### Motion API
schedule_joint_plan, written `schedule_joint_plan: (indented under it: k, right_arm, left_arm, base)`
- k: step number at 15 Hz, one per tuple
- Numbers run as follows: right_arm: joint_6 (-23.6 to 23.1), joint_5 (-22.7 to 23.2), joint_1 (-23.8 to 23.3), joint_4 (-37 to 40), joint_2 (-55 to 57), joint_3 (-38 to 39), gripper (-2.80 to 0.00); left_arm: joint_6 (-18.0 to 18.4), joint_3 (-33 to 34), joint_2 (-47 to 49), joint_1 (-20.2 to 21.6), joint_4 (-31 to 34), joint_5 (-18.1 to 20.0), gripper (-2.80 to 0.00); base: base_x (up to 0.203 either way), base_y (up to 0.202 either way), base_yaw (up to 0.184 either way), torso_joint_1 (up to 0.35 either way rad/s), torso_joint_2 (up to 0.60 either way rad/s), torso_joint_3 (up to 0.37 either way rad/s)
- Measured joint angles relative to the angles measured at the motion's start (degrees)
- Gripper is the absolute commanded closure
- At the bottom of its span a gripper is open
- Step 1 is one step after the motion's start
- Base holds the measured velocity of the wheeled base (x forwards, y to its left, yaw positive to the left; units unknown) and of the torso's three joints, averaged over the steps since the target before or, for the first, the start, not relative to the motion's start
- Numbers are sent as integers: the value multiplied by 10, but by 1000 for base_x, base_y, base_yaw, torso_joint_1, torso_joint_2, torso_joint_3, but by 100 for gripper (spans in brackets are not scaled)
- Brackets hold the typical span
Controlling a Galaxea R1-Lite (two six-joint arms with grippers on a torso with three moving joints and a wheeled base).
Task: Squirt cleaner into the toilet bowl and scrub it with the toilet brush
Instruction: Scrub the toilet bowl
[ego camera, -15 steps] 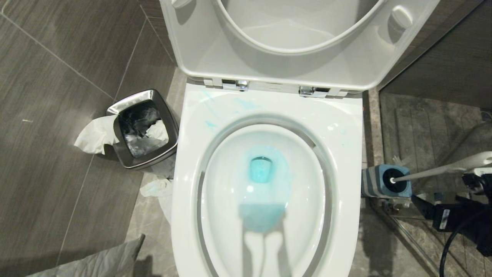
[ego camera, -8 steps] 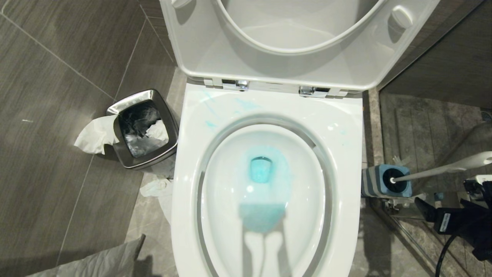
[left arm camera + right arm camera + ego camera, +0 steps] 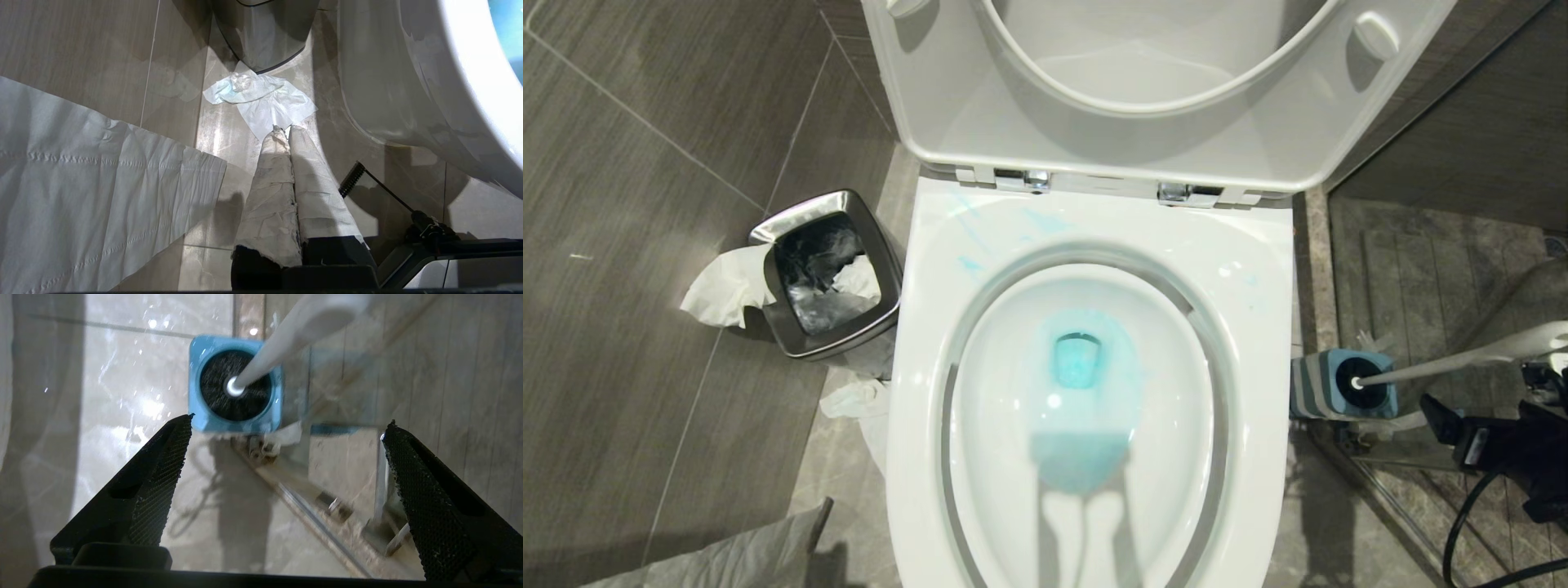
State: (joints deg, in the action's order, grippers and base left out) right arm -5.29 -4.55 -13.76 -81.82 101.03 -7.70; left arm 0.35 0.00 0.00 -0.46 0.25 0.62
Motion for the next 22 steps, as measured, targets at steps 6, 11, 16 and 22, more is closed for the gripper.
schedule_joint_plan:
  k: [6,11,16,22]
  right_arm:
    - [-20,3,-2,-19,29,-45,-280]
    - [-40,5,-1,-19,50,-93,-280]
    - [-41,5,1,-19,64,-114,-280]
    - [-43,5,1,-21,88,-146,-280]
  left_arm:
    - [0,0,0,0,0,0,0]
    - [0,0,0,0,0,0,0]
    - [0,0,0,0,0,0,0]
    - [0,0,0,0,0,0,0]
  base:
    - [0,0,0,0,0,0]
    - [0,0,0,0,0,0]
    - [0,0,0,0,0,0]
    - [0,0,0,0,0,0]
